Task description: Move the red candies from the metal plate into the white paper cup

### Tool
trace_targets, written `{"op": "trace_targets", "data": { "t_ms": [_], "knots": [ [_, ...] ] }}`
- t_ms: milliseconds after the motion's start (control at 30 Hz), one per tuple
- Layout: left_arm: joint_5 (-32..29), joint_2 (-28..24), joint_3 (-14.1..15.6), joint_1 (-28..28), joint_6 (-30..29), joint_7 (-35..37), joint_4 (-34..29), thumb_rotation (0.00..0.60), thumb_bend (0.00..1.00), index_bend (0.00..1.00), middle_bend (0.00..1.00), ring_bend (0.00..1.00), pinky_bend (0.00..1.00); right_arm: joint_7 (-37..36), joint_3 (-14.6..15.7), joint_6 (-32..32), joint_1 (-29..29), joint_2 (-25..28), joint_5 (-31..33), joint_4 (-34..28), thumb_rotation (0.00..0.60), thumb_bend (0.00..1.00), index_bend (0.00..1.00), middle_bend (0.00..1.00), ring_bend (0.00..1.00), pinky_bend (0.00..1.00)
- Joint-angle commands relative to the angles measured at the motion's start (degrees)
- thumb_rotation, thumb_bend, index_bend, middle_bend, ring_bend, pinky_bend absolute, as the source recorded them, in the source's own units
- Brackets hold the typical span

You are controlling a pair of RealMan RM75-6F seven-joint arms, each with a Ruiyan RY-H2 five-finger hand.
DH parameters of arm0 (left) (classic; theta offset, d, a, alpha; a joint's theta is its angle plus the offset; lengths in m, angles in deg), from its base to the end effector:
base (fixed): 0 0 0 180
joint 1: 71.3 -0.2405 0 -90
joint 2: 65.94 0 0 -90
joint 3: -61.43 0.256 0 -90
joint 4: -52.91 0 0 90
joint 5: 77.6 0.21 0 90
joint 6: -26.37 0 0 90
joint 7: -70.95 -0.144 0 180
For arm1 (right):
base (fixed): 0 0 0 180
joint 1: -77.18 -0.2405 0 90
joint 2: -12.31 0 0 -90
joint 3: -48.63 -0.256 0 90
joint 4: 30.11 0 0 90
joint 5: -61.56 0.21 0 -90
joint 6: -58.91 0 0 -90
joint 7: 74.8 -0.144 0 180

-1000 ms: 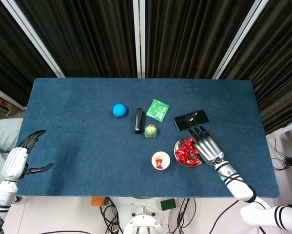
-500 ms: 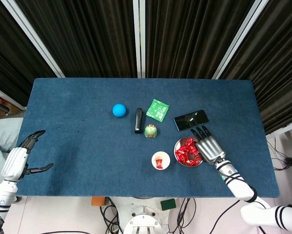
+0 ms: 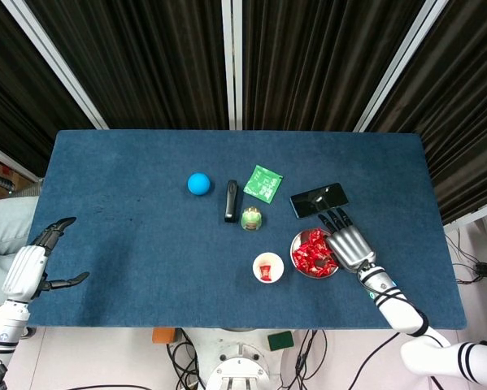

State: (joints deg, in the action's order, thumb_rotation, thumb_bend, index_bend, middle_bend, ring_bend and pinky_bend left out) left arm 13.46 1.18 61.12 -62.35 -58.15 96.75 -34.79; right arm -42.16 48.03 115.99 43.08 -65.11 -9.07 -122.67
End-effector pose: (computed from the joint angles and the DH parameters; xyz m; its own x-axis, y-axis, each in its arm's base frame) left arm -0.3019 0.1938 0.1371 0.0031 0.0897 0.9960 0.9911 -0.1330 0.0089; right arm -0.2153 -0.2871 0.0206 0.7322 -0.2325 0.6402 -0.6658 -0.4422 0.6009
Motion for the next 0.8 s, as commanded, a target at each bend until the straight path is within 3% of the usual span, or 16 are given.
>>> {"op": "trace_targets", "data": {
  "t_ms": [33,400,800],
  "knots": [
    [0.0,0.0,0.0,0.0,0.0,0.0,0.0,0.600,0.09,0.12,0.12,0.12,0.25,-0.7,-0.2,1.1,0.2,0.8,-1.3,-1.3,0.600,0.44,0.66,0.05,0.00,0.00],
    [0.2,-0.2,-0.1,-0.2,-0.6,-0.1,-0.3,0.600,0.10,0.12,0.12,0.12,0.25,-2.0,-2.0,6.6,-0.2,4.2,-11.9,-10.2,0.600,0.44,0.68,0.07,0.00,0.00],
    [0.1,-0.2,0.0,-0.6,-1.1,0.8,0.4,0.600,0.10,0.12,0.11,0.12,0.25,0.3,-3.0,2.2,-3.8,-1.0,-13.3,-11.2,0.600,0.43,0.69,0.07,0.00,0.00]
  ]
}}
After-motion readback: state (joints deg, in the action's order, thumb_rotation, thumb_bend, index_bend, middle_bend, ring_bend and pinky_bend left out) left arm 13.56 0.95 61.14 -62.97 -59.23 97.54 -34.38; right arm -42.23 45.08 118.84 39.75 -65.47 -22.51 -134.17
